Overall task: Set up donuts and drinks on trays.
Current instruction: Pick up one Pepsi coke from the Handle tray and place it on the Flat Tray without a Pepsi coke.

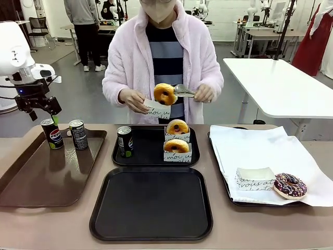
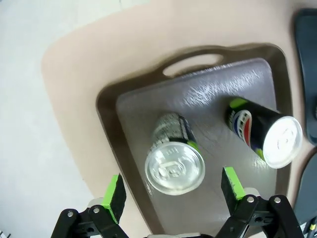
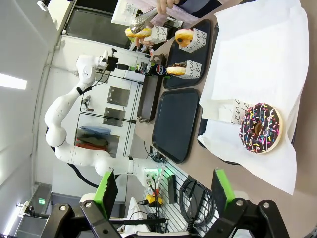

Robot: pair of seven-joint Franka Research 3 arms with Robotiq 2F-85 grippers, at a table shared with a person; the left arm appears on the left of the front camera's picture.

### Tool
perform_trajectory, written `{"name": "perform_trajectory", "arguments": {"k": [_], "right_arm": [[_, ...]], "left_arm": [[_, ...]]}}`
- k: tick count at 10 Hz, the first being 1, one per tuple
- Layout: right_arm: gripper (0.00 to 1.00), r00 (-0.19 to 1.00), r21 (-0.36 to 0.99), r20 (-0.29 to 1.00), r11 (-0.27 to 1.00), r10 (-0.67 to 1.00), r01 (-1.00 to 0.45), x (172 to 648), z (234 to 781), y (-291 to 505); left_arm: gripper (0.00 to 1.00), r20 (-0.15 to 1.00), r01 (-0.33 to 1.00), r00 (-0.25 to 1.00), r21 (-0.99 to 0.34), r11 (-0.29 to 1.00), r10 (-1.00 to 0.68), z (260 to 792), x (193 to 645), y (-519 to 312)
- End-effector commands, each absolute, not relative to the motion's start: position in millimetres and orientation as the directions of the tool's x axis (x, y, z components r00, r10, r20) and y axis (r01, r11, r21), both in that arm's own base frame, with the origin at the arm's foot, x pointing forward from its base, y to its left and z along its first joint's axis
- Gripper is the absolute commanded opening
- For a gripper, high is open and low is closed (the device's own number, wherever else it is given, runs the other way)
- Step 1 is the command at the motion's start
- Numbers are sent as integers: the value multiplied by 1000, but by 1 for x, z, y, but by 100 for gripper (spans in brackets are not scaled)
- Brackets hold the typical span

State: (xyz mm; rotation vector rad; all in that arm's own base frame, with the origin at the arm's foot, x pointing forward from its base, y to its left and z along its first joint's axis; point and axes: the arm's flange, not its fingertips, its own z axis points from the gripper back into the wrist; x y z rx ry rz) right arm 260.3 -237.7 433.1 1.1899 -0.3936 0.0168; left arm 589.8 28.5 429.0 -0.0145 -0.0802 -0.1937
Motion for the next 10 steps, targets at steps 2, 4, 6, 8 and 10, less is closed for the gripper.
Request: {"name": "perform_trajectory", "arguments": {"k": [2,4,6,8,10], "right_arm": [[100,927,899,321,371,-193,-234,260,434,-239],[100,927,899,321,371,-193,-234,260,434,-239],[100,927,899,321,371,-193,-234,260,434,-239],[100,927,899,321,371,-193,-234,260,434,-239],[100,927,899,321,371,-193,-234,260,434,-239]], "left_arm": [[100,58,156,986,18,988,-157,419,611,28],[100,40,151,988,5,989,-151,407,610,28],[100,16,131,991,-25,991,-130,396,611,27],[100,17,122,992,-45,991,-122,389,609,26],[67,13,112,994,-59,992,-111,387,611,26]]}}
